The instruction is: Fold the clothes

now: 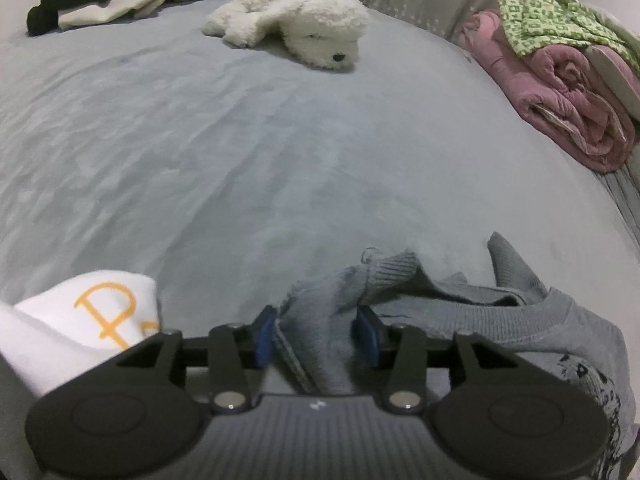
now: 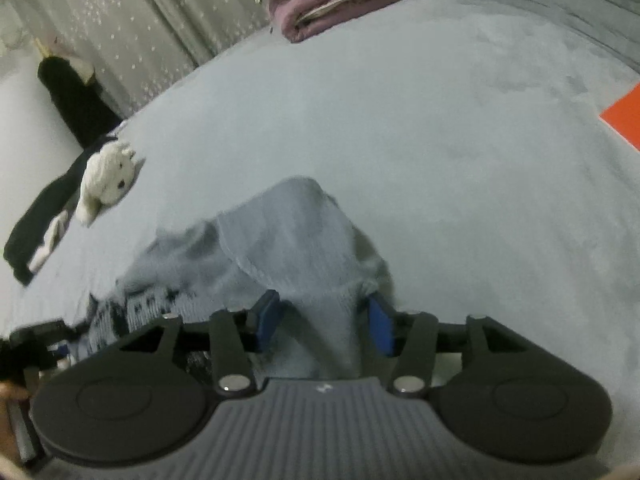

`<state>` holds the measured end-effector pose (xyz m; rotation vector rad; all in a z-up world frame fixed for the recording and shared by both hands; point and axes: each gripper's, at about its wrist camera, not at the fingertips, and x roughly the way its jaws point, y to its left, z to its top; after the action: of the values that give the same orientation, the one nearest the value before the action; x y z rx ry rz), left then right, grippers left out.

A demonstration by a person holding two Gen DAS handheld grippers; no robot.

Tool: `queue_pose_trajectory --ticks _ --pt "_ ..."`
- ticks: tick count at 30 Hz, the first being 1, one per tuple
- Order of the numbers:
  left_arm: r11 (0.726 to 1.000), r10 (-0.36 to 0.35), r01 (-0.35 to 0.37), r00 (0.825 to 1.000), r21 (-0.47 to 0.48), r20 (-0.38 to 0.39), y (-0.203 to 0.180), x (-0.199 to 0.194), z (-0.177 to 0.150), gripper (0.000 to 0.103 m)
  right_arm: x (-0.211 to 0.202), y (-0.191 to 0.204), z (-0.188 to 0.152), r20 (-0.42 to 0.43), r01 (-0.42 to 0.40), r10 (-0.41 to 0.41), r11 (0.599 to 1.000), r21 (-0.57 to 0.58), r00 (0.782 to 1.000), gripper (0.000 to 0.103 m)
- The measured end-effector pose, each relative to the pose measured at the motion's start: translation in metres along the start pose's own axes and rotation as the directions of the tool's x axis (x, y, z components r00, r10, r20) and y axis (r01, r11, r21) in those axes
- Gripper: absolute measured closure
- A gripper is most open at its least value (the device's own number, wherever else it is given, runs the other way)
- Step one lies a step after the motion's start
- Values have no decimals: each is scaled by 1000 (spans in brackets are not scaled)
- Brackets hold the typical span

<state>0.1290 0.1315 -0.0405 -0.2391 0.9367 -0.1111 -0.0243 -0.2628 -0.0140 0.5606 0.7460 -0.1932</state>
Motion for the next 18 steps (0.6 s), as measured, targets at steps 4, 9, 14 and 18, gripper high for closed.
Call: queue_pose_trajectory --ticks 4,9,14,18 --pt "1000 -17 18 1000 1 -4 2 2 3 60 20 19 5 7 25 -25 1000 -17 1000 45" --pt "999 -37 37 999 -3 -7 5 5 9 60 37 48 3 56 123 -116 982 -140 992 42" --pt "998 -54 54 998 11 -17 6 9 15 60 44 73 0 140 170 -132 938 -304 981 42" --pt "994 -88 92 994 66 -68 3 17 24 60 64 90 11 124 136 -94 907 -400 988 42"
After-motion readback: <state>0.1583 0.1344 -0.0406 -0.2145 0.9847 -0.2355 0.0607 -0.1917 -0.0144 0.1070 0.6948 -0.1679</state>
